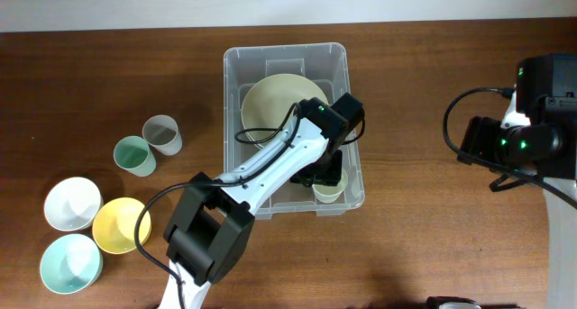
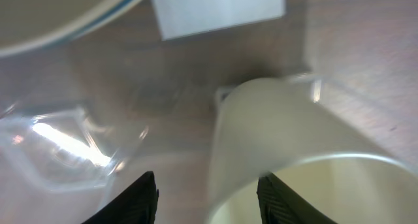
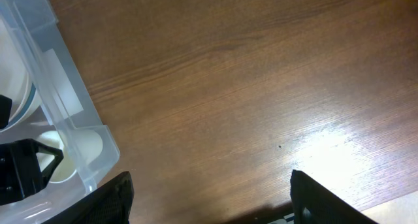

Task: Pack container
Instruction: 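Carry the white cup and set it in the container's front right corner, then release the cup and move the left gripper to the mint-green cup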

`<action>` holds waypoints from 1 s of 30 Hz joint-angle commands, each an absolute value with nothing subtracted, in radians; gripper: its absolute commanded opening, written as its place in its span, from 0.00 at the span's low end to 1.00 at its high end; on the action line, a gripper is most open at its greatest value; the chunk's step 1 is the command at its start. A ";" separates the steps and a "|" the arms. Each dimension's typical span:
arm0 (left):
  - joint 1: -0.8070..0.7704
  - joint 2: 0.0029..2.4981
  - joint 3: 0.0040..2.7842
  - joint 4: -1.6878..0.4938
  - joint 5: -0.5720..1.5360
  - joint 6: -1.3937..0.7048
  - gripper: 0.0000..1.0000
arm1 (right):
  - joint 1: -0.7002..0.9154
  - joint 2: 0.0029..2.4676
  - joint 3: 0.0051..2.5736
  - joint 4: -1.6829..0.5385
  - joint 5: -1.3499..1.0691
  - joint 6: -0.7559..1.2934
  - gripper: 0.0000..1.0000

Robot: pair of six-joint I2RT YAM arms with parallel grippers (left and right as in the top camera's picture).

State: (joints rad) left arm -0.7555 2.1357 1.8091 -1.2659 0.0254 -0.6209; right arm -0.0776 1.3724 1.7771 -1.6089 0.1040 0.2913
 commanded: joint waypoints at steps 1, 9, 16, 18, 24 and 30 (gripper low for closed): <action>-0.736 2.099 1.871 -1.312 -0.050 -0.586 0.53 | -0.073 1.376 1.770 -1.609 0.098 0.292 0.73; -0.639 1.876 2.032 -1.408 -0.244 -0.545 0.77 | -0.073 1.376 1.770 -1.609 0.098 0.285 0.73; -0.268 1.686 2.035 -1.491 -0.259 -0.545 0.80 | -0.073 1.377 1.770 -1.604 0.098 0.284 0.73; -0.111 1.685 2.027 -1.533 -0.259 -0.545 0.81 | -0.073 1.377 1.770 -1.602 0.098 0.284 0.73; 0.112 1.686 1.880 -1.472 -0.210 -0.545 0.85 | -0.073 1.377 1.770 -1.601 0.098 0.284 0.73; 0.215 1.686 1.610 -1.290 -0.176 -0.543 0.86 | -0.073 1.376 1.770 -1.602 0.098 0.284 0.73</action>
